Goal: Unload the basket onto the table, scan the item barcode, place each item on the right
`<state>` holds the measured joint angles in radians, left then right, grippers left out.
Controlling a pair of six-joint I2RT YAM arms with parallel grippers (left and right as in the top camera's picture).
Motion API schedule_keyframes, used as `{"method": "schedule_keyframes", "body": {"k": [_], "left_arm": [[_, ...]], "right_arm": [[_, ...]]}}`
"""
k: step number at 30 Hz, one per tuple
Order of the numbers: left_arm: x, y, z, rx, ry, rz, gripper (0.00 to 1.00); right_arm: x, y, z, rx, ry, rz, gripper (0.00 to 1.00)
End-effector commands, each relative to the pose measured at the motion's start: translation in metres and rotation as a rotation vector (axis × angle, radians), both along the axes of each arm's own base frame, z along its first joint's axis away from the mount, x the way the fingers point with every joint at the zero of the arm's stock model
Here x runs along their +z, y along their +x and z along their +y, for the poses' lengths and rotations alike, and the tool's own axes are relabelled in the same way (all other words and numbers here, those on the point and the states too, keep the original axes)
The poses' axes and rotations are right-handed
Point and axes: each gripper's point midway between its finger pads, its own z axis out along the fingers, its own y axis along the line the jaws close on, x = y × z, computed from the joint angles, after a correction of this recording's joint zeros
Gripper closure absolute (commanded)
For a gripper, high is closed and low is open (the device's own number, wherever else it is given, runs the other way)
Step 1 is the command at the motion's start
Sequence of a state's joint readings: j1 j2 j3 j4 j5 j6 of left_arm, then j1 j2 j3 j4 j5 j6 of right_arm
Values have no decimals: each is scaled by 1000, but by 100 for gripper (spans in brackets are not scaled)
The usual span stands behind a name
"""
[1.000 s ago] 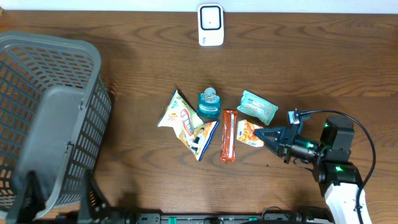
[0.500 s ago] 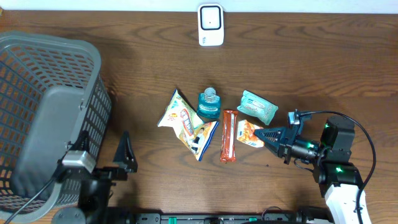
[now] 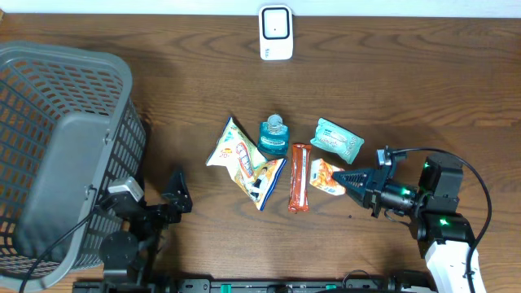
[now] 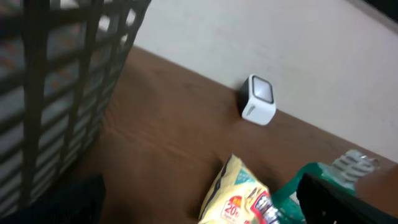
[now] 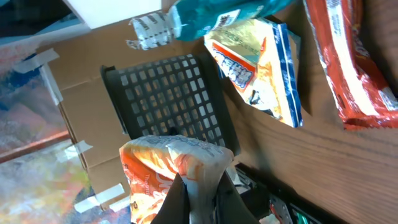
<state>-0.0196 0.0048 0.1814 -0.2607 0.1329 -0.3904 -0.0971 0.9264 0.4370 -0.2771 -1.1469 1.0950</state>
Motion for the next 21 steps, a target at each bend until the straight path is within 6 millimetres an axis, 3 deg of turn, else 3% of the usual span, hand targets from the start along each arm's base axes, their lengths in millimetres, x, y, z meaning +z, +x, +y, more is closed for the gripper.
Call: {"method": "schedule_keyframes", "body": {"k": [1,9,12,16,21], "left_arm": [[-11,2,-2,-8,-17,20,2],[-44,-2,-2,-8,-15,129,2],[-47,-3,-2,-8,-16,139,2],[-46,-3,-5,-27,-16,138,2],[-50,-9,-28,-229,229,106,2]], "right_arm": [[2,-2,0,-1,11,15,99],[6,-15,6,23,107,160,99],[3,-18,6,20,112,194,99],[-4,-12,2,3,41,117,98],[-8,-9,-1,-6,0,79,98]]}}
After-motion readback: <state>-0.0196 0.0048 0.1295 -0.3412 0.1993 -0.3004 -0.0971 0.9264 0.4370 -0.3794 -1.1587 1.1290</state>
